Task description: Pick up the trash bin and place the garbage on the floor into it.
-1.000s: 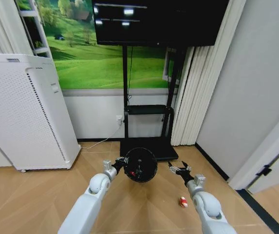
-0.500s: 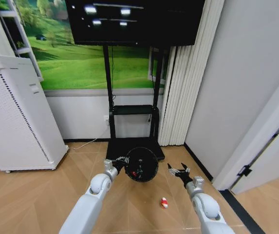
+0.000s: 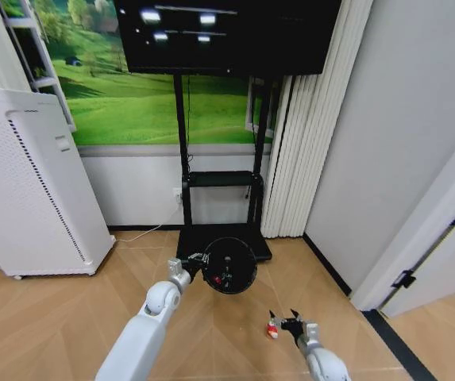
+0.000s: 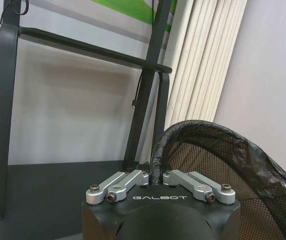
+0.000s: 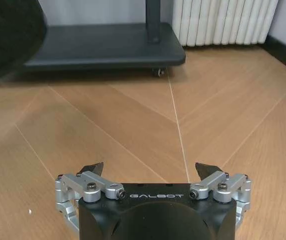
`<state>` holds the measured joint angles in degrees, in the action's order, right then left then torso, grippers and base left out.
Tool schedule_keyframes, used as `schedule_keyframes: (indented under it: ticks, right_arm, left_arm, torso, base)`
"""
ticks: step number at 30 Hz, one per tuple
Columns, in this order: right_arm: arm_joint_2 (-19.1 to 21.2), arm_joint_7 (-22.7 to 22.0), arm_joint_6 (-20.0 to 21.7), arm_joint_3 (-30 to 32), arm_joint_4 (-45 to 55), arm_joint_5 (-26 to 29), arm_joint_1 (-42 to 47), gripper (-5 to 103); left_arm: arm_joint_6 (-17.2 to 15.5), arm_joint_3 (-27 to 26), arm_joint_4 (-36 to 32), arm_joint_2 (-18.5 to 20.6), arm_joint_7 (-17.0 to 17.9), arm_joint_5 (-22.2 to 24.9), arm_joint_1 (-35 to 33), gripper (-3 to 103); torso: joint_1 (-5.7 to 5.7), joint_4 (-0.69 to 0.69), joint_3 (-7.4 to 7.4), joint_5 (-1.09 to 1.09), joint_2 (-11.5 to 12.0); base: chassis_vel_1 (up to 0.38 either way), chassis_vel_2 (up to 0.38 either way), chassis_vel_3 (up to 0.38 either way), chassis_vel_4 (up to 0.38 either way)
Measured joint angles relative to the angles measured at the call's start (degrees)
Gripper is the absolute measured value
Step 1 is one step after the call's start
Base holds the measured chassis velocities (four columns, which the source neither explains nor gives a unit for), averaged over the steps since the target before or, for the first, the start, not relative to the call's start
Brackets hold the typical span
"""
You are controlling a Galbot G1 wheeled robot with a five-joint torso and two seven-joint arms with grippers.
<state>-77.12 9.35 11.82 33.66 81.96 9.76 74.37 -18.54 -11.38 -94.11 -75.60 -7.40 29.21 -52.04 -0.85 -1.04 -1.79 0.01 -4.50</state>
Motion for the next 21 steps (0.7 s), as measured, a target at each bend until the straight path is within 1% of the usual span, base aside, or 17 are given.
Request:
schedule_keyframes:
  ticks: [1, 2, 3, 5, 9, 21]
  right_arm:
    - [-0.55, -0.12, -0.62, -0.08, -3.27, -0.84, -1.26, 100]
    - [-0.55, -0.12, -0.62, -0.08, -3.27, -0.84, -1.26, 100]
    - [-0.91, -0.26, -0.67, -0.08, -5.71, -1.14, -2.30, 100]
    - [-1.32, -0.53, 0.69, -0.10, -10.70, -2.36, -4.77, 100]
    - [-1.75, -0.50, 2.12, -0.08, -13.46, -2.13, -6.21, 100]
    - [-3.25, -0.44, 4.05, -0.22, -20.23, -2.78, -10.55, 100]
  left_arm:
    - [0.01, 0.07, -0.14, -0.10, 0.00, 0.01, 0.02, 7]
    - [0.01, 0.07, -0.14, -0.10, 0.00, 0.01, 0.02, 7]
    - [0.01, 0.09, -0.33, -0.08, 0.00, 0.02, 0.04, 7]
    - [0.02, 0.02, -0.41, -0.36, 0.04, 0.01, 0.01, 7]
    - [0.02, 0.20, -0.61, -0.47, 0.17, -0.11, -0.07, 7]
    - [0.02, 0.30, -0.65, -0.63, 0.36, -0.24, 0.07, 7]
  torso:
    - [0.00, -0.01, 0.00, -0.02, -0.01]
    - [0.00, -0.01, 0.00, -0.02, -0.01]
    - [0.00, -0.01, 0.00, -0.01, 0.00]
    - [0.00, 0.00, 0.00, -0.01, 0.00]
    - [0.00, 0.00, 0.00, -0.01, 0.00]
    - [0.00, 0.00, 0.00, -0.02, 0.00]
  base:
    - [0.000, 0.000, 0.000, 0.000]
    - [0.000, 0.000, 0.000, 0.000]
    - [0.000, 0.000, 0.000, 0.000]
    - [0.000, 0.000, 0.000, 0.000]
    - [0.000, 0.000, 0.000, 0.000]
    - [0.000, 0.000, 0.000, 0.000]
